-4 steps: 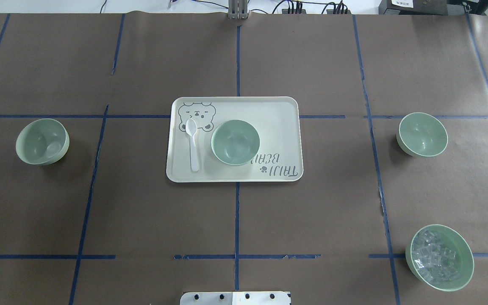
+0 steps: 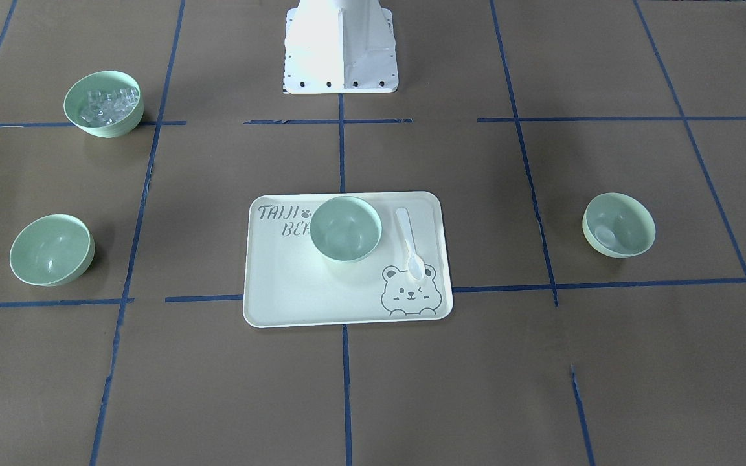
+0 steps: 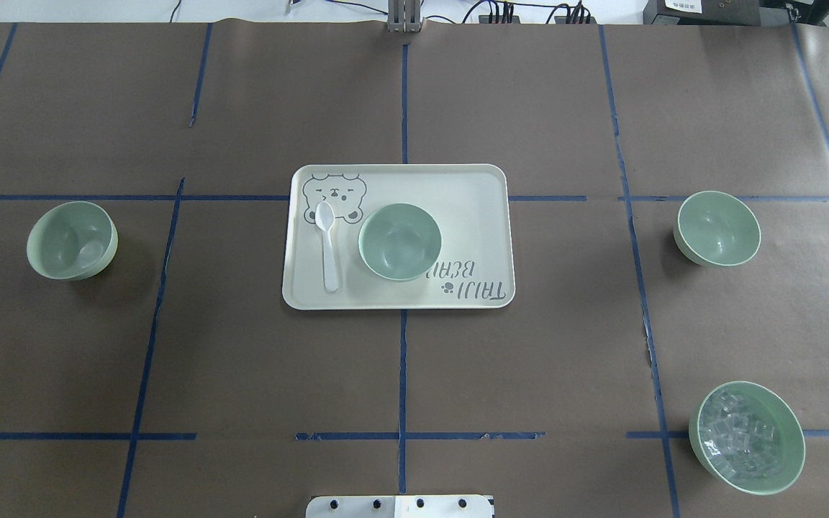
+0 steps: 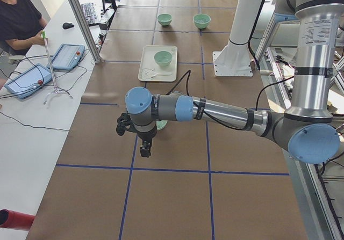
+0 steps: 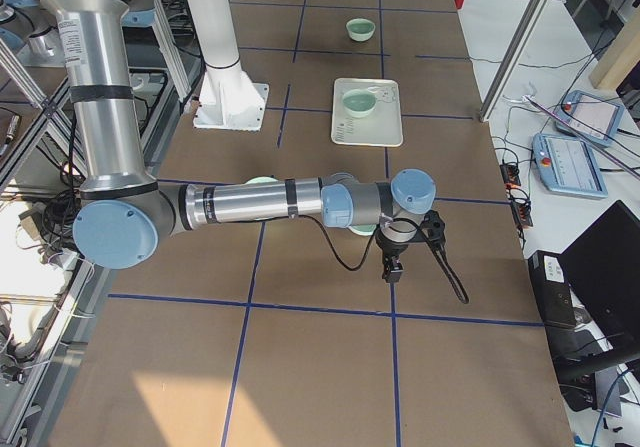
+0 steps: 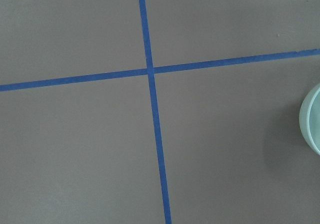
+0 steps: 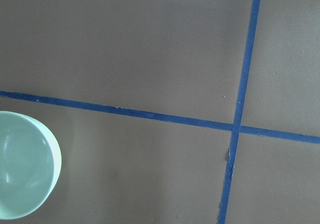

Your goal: Stack green bowls together

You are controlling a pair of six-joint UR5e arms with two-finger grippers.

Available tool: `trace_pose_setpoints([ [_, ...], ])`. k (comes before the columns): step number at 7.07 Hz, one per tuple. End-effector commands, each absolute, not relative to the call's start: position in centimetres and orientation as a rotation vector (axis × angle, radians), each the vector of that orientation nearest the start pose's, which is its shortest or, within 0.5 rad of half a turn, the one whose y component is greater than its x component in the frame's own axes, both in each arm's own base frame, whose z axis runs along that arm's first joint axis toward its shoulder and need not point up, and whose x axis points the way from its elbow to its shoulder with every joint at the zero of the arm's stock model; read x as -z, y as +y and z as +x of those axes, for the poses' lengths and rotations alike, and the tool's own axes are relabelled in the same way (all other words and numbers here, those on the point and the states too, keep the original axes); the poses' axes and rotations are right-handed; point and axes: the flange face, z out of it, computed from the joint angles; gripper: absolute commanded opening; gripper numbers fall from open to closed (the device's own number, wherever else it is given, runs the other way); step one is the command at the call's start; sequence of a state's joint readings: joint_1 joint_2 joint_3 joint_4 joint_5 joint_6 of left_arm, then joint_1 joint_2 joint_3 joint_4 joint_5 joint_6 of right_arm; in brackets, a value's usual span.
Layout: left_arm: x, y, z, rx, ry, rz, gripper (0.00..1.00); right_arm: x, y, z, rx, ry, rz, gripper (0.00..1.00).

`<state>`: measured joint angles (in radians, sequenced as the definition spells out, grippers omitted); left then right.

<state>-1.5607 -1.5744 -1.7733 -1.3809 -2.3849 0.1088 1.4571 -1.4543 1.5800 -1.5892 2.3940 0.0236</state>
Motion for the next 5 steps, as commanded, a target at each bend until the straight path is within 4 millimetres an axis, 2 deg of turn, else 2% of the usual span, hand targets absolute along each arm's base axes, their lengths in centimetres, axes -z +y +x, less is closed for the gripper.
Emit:
trace_pose_setpoints([
  [1, -56.6, -49.0, -5.5, -0.136, 0.816, 0.086, 1.0, -58.4, -55.0, -1.8, 0.175, -0.833, 0.089, 1.0],
  [2, -56.6, -48.9, -5.4, -0.14, 0.82, 0.094, 1.0, -58.1, -55.0, -4.0, 0.215, -0.842, 0.101, 1.0],
  [3, -56.6, -49.0, -4.8, -0.139, 0.91, 0.093, 1.0, -57.2, -54.7, -8.6, 0.143, -0.849, 0.042, 1.0],
  [4, -56.2, -49.1, -4.1, -0.151, 0.975, 0.11, 1.0, -56.7, -53.8, -13.0, 0.081, -0.861, 0.059, 1.0],
  [5, -56.1, -49.0, -4.0, -0.159, 0.977, 0.115, 1.0, -57.7, -51.9, -16.2, 0.076, -0.859, 0.091, 1.0],
])
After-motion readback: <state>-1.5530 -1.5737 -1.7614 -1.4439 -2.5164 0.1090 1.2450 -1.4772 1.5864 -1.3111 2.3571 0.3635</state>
